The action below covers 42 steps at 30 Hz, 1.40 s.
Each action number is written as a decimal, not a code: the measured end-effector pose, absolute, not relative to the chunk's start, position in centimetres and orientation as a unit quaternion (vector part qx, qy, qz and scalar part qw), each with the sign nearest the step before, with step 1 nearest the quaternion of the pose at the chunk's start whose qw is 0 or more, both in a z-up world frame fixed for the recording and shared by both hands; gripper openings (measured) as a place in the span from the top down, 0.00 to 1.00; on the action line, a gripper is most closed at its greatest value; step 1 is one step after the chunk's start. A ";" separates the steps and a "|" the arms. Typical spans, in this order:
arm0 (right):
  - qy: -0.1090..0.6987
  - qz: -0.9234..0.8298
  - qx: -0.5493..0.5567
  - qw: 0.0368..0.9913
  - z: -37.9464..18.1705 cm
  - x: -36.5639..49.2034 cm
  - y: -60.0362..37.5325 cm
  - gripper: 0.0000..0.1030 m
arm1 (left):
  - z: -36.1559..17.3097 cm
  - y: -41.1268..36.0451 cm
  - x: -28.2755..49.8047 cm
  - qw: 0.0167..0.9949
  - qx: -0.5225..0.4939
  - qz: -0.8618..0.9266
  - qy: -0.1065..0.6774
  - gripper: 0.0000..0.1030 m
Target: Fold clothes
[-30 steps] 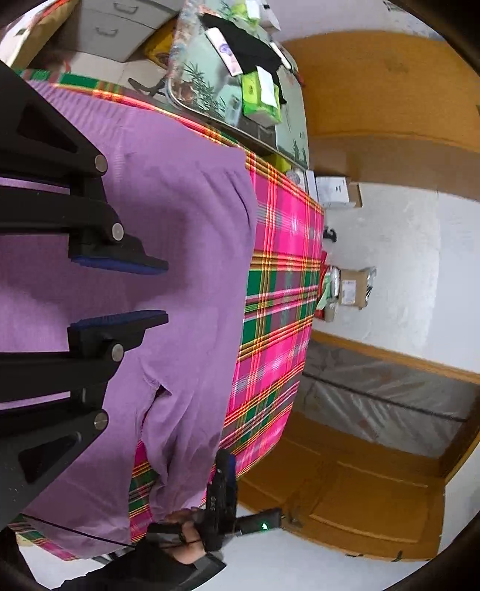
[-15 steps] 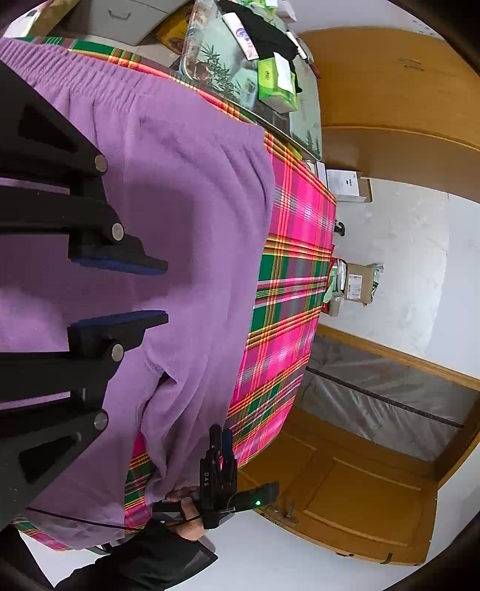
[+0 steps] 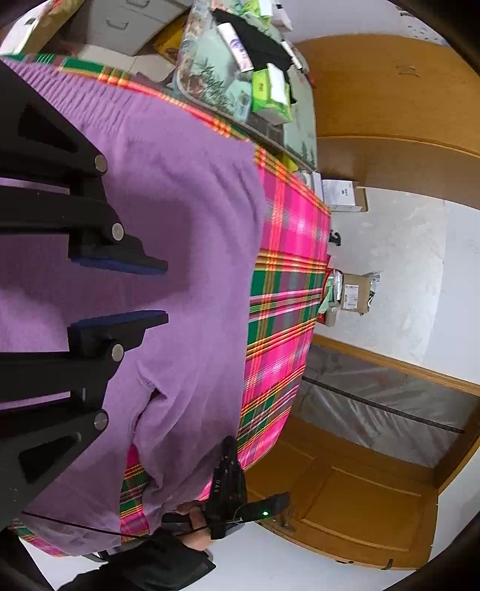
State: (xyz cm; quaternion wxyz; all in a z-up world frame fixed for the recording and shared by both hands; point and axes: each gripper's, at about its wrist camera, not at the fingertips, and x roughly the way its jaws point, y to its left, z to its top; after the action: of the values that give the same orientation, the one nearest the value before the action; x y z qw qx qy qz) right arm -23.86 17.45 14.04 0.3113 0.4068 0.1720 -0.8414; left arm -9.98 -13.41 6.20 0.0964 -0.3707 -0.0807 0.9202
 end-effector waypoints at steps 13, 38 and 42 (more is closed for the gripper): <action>0.177 -0.844 0.424 0.277 13.6 -27.9 16.8 0.93 | 7.8 -17.7 -14.0 0.040 -0.352 0.934 -0.045 0.80; 0.158 -0.812 0.451 0.334 12.4 -28.7 15.2 0.71 | 0.9 -23.3 -25.3 0.045 -0.476 0.878 -0.020 0.62; 0.165 -0.809 0.453 0.335 12.5 -28.8 15.0 0.85 | 1.0 -23.4 -25.3 0.040 -0.468 0.883 -0.019 0.72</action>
State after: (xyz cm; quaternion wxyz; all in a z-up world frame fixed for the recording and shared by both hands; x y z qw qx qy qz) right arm -28.76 15.03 12.48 0.3348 0.4532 0.1655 -0.8094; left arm -25.27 -23.42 1.00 0.0402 -0.4678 -0.0193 0.8827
